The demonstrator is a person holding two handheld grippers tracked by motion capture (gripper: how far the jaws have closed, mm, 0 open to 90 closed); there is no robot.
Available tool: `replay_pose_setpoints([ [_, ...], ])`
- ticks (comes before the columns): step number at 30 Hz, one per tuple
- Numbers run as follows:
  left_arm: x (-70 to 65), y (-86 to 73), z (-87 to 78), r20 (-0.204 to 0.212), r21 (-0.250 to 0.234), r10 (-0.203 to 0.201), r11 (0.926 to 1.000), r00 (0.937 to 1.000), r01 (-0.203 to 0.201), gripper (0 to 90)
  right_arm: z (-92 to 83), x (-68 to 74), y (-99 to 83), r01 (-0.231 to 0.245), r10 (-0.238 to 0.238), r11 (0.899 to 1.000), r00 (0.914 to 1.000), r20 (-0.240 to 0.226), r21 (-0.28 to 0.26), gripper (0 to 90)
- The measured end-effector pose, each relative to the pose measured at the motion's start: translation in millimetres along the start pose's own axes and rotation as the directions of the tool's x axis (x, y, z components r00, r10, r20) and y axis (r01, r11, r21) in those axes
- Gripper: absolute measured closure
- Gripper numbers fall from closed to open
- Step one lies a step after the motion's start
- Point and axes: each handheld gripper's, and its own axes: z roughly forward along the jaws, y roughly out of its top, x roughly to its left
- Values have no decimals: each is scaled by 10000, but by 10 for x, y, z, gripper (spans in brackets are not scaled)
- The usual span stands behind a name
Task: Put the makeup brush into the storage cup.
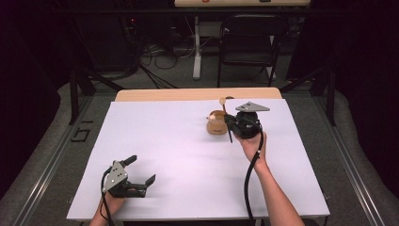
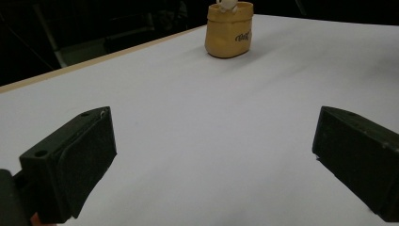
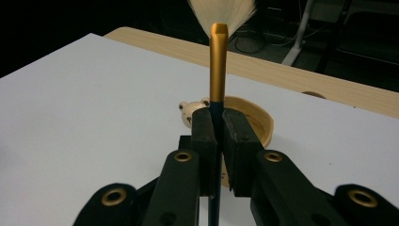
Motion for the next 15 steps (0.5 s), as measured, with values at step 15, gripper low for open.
replay_pose_setpoints([
  [15,-7,11,42,100,76,149,9999,9998,-149,0,-28,-53,131,-52,53,9996,10000,31,-291,840],
])
